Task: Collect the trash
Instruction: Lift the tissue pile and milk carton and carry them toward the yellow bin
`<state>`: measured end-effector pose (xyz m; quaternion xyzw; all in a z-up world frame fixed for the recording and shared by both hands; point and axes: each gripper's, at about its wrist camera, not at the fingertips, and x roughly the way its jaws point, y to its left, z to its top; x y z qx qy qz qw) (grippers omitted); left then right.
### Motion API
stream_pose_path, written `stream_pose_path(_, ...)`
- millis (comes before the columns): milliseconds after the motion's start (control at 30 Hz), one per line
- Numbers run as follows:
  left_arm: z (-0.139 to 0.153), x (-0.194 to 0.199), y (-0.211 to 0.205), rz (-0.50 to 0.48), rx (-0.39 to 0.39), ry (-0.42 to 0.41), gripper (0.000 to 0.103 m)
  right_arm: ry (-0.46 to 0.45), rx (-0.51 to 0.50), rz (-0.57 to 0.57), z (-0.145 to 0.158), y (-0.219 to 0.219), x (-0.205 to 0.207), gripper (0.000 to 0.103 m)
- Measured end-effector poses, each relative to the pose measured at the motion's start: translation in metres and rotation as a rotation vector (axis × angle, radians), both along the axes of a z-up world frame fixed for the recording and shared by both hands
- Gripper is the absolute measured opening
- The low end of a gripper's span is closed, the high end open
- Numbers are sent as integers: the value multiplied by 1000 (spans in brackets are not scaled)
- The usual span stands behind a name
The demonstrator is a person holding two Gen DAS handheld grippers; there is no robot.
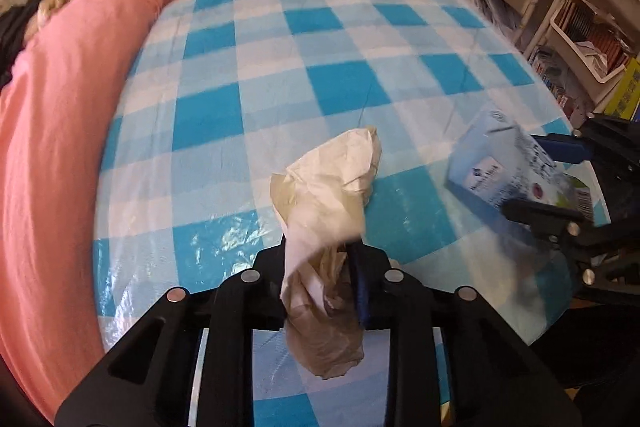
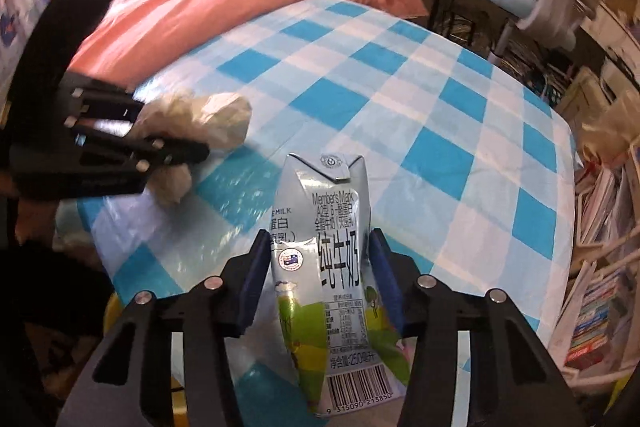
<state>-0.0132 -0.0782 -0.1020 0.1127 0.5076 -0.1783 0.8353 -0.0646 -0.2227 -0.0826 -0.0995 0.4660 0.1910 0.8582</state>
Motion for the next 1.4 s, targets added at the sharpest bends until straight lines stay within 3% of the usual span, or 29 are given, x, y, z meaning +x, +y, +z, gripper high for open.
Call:
stream_pose_path(267, 29, -17, -9, 27, -14, -157, 23, -25, 83, -17, 12, 6, -3, 49)
stream_pose_path(600, 37, -23, -3, 49, -21, -187, 24, -13, -39, -2, -5, 26, -7, 49)
stream_pose_path(867, 39, -25, -2, 53, -18, -193, 24, -26, -36, -18, -5, 25, -7, 49)
stream_pose_path(1000, 41, -24, 1, 67, -21, -200, 24, -43, 63, -46, 5, 17, -6, 49)
stream_pose_path(1233, 49, -22, 9, 107, -46, -226, 24, -81, 394, -71, 34, -2, -8, 49)
stream_pose_path(1400, 62, -22, 20, 157, -89, -262, 24, -62, 575, -72, 42, -6, -12, 49)
